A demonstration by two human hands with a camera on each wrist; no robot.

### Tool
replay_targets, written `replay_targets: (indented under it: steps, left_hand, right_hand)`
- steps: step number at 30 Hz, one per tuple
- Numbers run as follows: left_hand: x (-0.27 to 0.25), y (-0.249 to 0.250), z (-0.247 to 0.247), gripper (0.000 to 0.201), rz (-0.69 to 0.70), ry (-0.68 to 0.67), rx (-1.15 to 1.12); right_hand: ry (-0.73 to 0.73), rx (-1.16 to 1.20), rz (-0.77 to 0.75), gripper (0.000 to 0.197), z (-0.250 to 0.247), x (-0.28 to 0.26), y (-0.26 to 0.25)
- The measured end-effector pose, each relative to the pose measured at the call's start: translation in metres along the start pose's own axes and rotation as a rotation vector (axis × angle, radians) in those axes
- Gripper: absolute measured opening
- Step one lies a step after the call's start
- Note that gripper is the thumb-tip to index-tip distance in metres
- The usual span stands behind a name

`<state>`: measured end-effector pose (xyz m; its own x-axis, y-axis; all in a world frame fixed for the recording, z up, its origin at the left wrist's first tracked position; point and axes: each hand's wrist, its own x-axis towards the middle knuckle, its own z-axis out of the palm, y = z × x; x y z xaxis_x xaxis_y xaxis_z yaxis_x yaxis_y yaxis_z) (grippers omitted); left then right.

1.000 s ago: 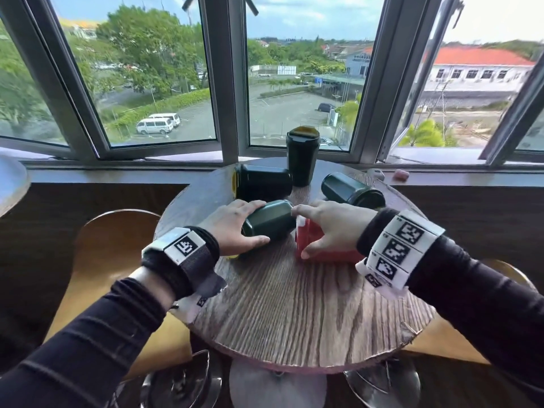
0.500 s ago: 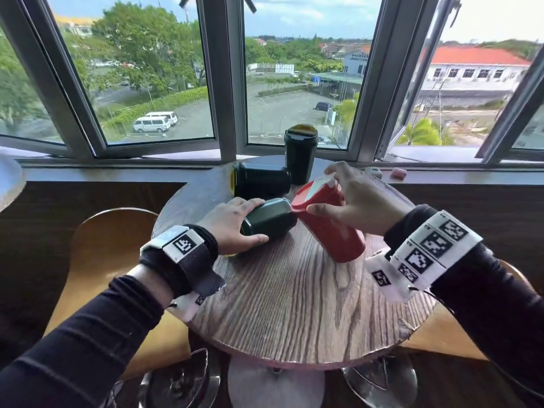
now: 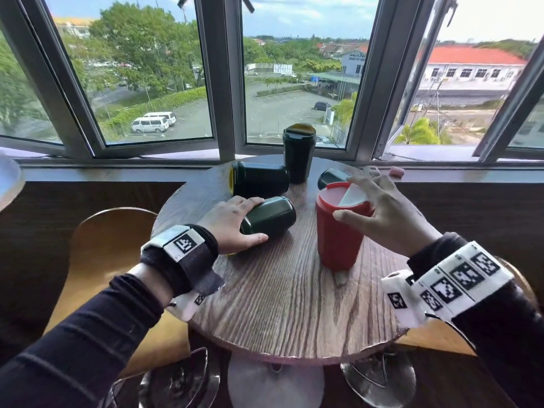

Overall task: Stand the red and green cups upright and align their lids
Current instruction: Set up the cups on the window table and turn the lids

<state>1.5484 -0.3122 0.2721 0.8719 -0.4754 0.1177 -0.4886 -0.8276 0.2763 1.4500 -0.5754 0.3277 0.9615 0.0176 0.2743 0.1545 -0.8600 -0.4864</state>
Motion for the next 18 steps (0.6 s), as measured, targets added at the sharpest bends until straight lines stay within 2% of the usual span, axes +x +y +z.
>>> replay_targets:
  steps: [2, 6, 12, 16, 18]
  left_hand:
    - [0.000, 0.000, 0.001, 0.075, 0.001, 0.005, 0.003]
    - [-0.002, 0.001, 0.000, 0.075, -0.004, -0.007, 0.009]
    - [-0.003, 0.004, -0.002, 0.076, -0.011, -0.016, 0.009]
    - [-0.005, 0.003, -0.004, 0.095, -0.017, -0.028, -0.063]
    - [-0.007, 0.002, -0.005, 0.107, -0.079, -0.010, -0.087]
  right_hand:
    - [0.005, -0.019, 0.014, 0.073, 0.001, -0.003, 0.002]
    - [0.083, -0.117, -0.043, 0.085, 0.007, -0.008, 0.002]
    - [0.062, -0.113, -0.026, 0.087, 0.008, -0.003, 0.000]
    - [0.059, -0.091, 0.005, 0.086, 0.009, -0.006, 0.000]
    - [0.073, -0.047, 0.000, 0.086, 0.012, -0.007, 0.002]
